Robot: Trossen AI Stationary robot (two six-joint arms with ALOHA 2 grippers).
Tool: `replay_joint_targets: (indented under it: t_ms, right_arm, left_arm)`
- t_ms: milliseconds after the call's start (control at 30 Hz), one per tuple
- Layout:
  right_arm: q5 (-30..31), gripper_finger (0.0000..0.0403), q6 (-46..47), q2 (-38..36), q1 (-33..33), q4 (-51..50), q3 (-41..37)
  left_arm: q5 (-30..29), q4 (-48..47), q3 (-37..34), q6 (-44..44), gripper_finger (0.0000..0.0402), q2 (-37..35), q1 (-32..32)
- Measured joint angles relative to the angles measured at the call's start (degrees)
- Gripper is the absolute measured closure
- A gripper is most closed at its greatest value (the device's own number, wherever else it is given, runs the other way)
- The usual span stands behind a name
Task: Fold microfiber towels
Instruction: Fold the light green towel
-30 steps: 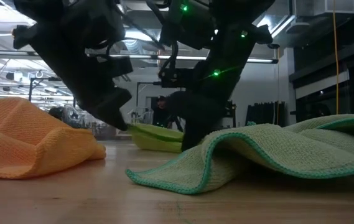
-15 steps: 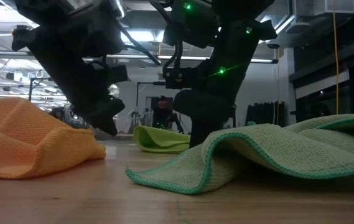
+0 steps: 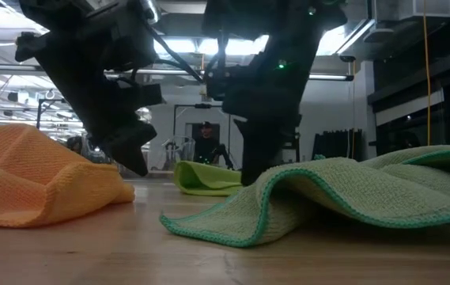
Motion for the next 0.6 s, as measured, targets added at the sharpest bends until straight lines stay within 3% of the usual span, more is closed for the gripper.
replay_joint_targets:
  t_ms: [167,367,500,600]
  right_arm:
    - [1.4,0.0279,-1.3,-0.1,0.0,-5.9,2.6]
    - [14.2,0.0283,-2.5,-0.4,-0.1,-15.0,4.6]
    - [14.4,0.0286,0.0,-0.4,0.0,-23.1,4.4]
    - [14.4,0.0285,-3.6,-0.4,0.0,-23.3,3.1]
  left_arm:
    - [0.0,0.0,0.0,-0.1,0.0401,0.0,0.0]
    - [2.1,0.0,0.0,-0.2,0.0401,0.0,0.0]
    - [3.0,0.0,0.0,-0.2,0.0401,0.0,0.0]
    - [3.1,0.0,0.0,-0.2,0.0401,0.0,0.0]
